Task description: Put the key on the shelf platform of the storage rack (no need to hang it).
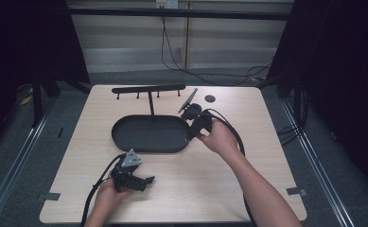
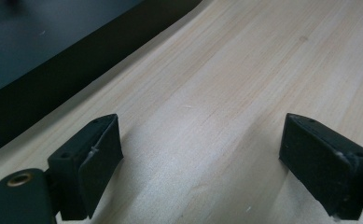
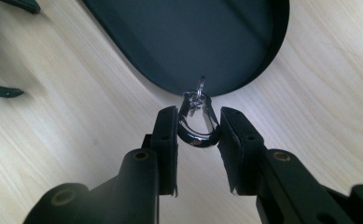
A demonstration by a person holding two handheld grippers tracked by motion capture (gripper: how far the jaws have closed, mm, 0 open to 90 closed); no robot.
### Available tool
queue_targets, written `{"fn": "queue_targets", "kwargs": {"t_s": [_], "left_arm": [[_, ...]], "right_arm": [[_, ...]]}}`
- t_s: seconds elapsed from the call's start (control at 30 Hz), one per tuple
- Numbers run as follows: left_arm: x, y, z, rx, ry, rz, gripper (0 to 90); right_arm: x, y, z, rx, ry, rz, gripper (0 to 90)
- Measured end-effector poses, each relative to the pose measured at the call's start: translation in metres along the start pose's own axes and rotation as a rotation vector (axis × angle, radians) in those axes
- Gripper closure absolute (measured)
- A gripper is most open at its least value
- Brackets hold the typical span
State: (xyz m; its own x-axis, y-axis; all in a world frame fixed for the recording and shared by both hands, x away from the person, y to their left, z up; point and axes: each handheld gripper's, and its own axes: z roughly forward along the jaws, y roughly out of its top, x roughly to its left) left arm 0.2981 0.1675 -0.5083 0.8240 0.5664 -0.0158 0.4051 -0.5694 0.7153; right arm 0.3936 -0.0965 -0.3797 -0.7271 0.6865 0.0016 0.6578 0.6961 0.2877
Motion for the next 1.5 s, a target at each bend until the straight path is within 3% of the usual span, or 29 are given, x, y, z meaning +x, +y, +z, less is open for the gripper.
{"fn": "queue_targets", "kwargs": {"t_s": [0.7,1.0,1.5], "left_arm": [[0.0,0.0,0.0,-0.001,0.008,0.0,12.5],[-0.001,0.0,0.001,-0.01,0.007,-0.009,12.5],[-0.001,0.0,0.001,-0.011,0.004,-0.015,12.5]], "right_arm": [[0.0,0.018,0.017,-0.005,0.002,0.013,68.2],[0.002,0.029,0.017,-0.019,-0.018,-0.006,68.3],[0.007,0.039,0.038,-0.003,-0.014,-0.018,68.2]]}}
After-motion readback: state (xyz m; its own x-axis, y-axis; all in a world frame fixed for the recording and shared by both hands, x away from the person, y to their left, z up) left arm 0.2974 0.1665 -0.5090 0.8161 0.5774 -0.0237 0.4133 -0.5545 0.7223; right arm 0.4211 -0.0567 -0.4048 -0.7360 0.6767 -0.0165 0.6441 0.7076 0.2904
